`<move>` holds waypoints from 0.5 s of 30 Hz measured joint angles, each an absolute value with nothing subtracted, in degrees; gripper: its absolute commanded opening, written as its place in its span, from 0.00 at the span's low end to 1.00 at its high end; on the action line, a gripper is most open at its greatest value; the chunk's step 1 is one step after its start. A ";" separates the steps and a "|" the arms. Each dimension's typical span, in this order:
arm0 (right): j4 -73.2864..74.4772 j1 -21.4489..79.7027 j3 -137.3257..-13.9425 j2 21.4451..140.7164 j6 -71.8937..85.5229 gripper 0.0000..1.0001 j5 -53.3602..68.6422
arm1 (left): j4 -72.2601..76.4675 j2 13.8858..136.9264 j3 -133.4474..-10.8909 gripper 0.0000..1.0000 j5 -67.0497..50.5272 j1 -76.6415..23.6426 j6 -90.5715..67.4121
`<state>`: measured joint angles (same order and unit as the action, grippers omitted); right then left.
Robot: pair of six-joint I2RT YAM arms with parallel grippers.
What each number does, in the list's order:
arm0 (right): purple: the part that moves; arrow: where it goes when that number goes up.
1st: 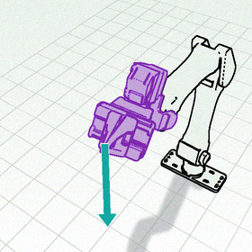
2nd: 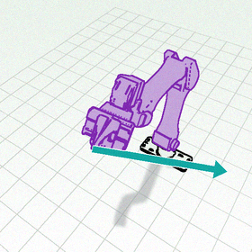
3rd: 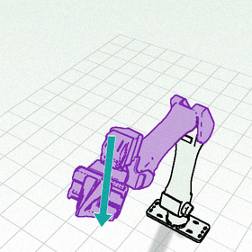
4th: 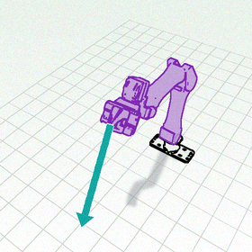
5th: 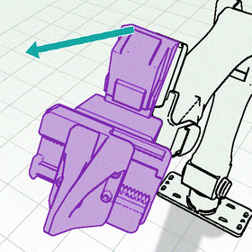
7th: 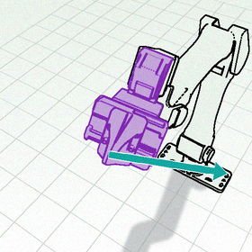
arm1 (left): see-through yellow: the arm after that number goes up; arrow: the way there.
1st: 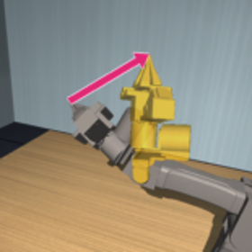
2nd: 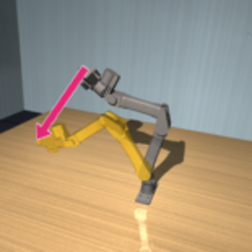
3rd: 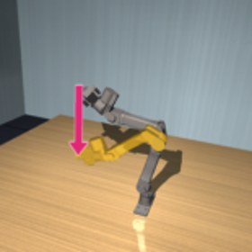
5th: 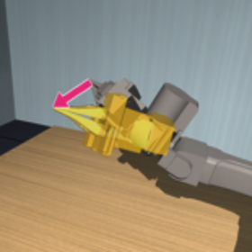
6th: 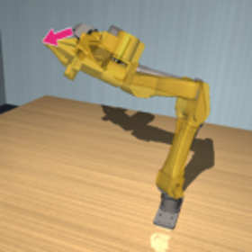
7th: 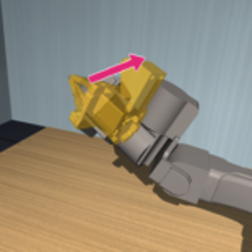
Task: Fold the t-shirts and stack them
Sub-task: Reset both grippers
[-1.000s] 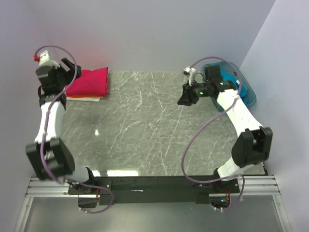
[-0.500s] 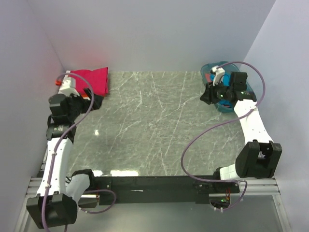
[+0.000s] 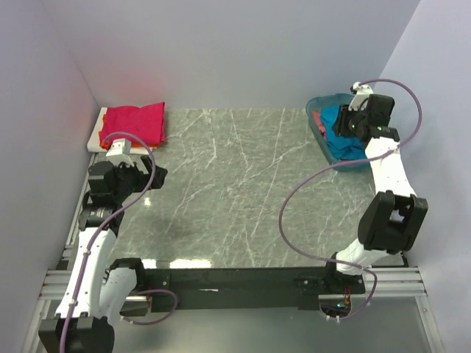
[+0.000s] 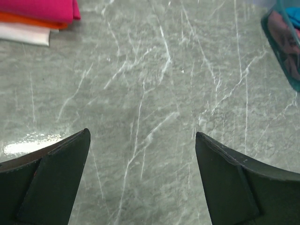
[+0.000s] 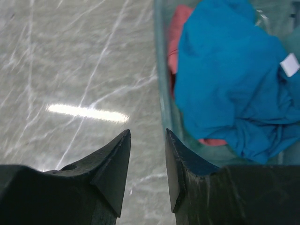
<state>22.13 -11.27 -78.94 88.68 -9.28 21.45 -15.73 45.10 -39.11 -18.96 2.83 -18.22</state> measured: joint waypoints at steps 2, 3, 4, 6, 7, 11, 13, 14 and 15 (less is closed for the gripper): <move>22.04 -11.60 -81.28 91.26 -8.08 0.42 19.33 | -15.73 43.33 -39.11 0.99 -18.50 2.74 -18.11; 22.13 -11.64 -82.54 92.53 -7.57 0.42 18.41 | -15.70 42.52 -39.11 0.99 -18.33 2.74 -18.09; 22.20 -11.70 -83.68 93.78 -7.20 0.42 17.50 | -15.68 41.91 -39.11 0.99 -18.15 2.68 -18.06; 22.44 -11.97 -85.27 95.83 -6.90 0.43 16.58 | -15.64 40.84 -39.11 1.00 -18.11 2.68 -18.09; 22.76 -12.14 -85.58 96.33 -7.16 0.44 16.53 | -15.62 40.56 -39.11 1.00 -18.11 2.68 -18.09; 25.34 -12.75 -85.08 95.94 -9.06 0.45 18.17 | -15.57 40.32 -39.11 0.99 -18.06 2.63 -18.09; 25.17 -12.80 -82.19 93.47 -9.93 0.48 19.64 | -15.57 40.29 -39.11 0.99 -17.89 2.63 -18.09; 25.34 -12.80 -80.03 91.29 -10.15 0.49 20.32 | -15.57 40.23 -39.11 0.99 -17.78 2.63 -18.06; 25.67 -12.80 -78.24 89.30 -10.26 0.50 20.97 | -15.57 40.21 -39.11 0.99 -17.63 2.63 -18.09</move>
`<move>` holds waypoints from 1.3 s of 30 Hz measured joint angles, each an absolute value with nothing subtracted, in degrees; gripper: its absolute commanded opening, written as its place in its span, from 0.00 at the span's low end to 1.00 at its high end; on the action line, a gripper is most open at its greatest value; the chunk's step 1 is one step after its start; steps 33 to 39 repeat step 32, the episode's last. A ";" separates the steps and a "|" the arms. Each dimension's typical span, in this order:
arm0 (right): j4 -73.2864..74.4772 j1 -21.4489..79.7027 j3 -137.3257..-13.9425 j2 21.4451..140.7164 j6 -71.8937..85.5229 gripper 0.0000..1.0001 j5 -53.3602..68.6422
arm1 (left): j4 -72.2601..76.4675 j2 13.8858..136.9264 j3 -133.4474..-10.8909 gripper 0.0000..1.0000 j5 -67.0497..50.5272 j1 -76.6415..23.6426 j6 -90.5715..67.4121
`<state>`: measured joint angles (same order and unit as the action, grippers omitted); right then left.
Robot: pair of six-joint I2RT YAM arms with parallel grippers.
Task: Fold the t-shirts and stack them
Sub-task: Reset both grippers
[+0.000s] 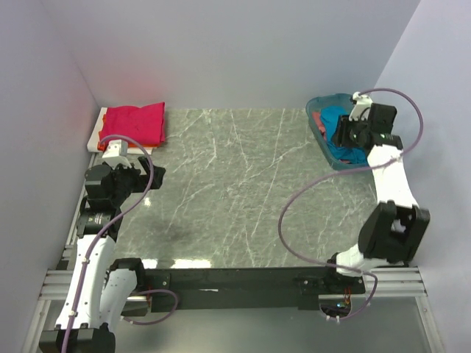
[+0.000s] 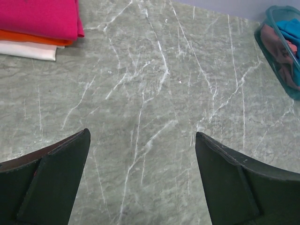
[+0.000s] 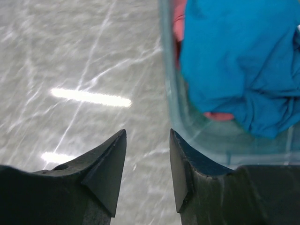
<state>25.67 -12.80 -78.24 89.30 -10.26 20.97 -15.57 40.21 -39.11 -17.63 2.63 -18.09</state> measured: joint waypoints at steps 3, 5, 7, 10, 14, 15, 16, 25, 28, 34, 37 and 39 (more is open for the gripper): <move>27.77 -12.80 -73.89 81.47 -10.81 0.54 23.81 | -15.57 40.23 -39.11 1.00 -17.04 2.63 -18.06; 27.90 -12.80 -71.68 76.12 -11.09 0.67 25.71 | -15.57 40.29 -39.11 0.99 -16.60 2.63 -18.06; 27.62 -12.80 -69.17 71.29 -10.87 0.79 26.94 | -15.59 40.36 -39.11 1.00 -16.01 2.63 -18.09; 26.55 -12.80 -64.79 64.40 -9.52 0.82 27.59 | -15.62 40.38 -39.11 1.00 -14.61 2.63 -18.06; 25.65 -12.80 -60.84 59.31 -5.67 0.82 25.56 | -15.68 40.36 -39.11 0.99 -12.25 2.63 -18.06; 25.36 -12.80 -59.96 58.41 -4.40 0.84 24.60 | -15.70 40.38 -39.11 1.00 -11.84 2.63 -18.06; 25.02 -12.80 -59.13 57.56 -3.11 0.84 23.59 | -15.73 40.38 -39.11 0.99 -11.42 2.63 -18.06; 20.93 -12.80 -52.05 50.70 3.07 0.88 17.28 | -15.77 41.36 -39.11 0.99 -9.56 2.63 -18.06; 19.57 -12.80 -50.92 49.36 3.73 0.88 15.84 | -15.77 41.36 -39.11 0.99 -9.17 2.63 -18.06; 18.31 -12.80 -49.80 48.80 4.40 0.92 14.41 | -15.77 41.36 -39.11 0.99 -9.10 2.63 -18.06; 18.31 -12.80 -49.80 48.80 4.40 0.92 14.41 | -15.77 41.36 -39.11 0.99 -9.10 2.63 -18.06; 18.31 -12.80 -49.80 48.80 4.40 0.92 14.41 | -15.77 41.36 -39.11 0.99 -9.10 2.63 -18.06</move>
